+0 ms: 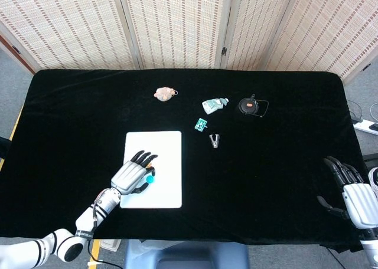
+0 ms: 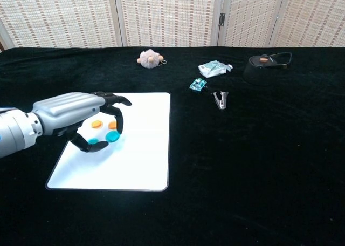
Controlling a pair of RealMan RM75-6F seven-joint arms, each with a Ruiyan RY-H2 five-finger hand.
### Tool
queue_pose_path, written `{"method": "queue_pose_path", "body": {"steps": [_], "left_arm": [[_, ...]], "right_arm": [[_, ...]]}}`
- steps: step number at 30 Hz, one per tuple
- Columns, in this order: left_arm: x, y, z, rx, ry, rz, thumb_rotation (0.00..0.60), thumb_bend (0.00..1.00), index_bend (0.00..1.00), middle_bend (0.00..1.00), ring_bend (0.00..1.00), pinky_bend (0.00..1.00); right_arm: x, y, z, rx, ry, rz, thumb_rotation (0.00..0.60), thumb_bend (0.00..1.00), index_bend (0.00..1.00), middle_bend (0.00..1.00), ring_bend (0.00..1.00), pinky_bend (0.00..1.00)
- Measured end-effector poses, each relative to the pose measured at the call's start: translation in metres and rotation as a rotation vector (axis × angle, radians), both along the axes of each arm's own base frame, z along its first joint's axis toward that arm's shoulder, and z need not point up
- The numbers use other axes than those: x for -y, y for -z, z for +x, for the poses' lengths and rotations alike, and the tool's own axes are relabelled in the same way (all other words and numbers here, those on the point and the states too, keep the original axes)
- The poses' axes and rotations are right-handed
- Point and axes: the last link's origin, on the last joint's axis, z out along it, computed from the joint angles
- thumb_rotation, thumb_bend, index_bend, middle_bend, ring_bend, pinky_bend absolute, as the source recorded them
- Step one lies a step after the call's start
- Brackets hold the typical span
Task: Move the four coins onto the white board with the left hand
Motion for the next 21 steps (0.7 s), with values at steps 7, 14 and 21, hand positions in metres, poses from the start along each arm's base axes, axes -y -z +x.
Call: {"method": "queue_pose_path", "body": {"steps": [7, 14, 21], "left_arm": [[-0.0017, 0.0089, 0.0014, -0.024, -0.008, -0.013, 0.600, 0.46, 0.49, 0.11, 0.00, 0.00], [-0.0040, 0.0106, -0.0025, -0.047, -0.022, -0.005, 0.600, 0.46, 0.48, 0.11, 0.00, 0.00], [-0.0023, 0.0097, -0.0048, -0.052, -0.027, -0.006, 0.600, 0.46, 0.48, 0.11, 0.00, 0.00]], "right_arm": [[-0.0008, -0.0002, -0.0015, 0.001, 0.007, 0.000, 0.600, 0.30, 0.01, 0.10, 0.15, 0.13], [-0.0003, 0.0002, -0.0018, 0.001, 0.007, 0.000, 0.600, 0.30, 0.01, 0.10, 0.15, 0.13], [0.0001, 0.0006, -0.0013, 0.000, 0.005, 0.002, 0.600, 0.30, 0.01, 0.10, 0.15, 0.13]]}}
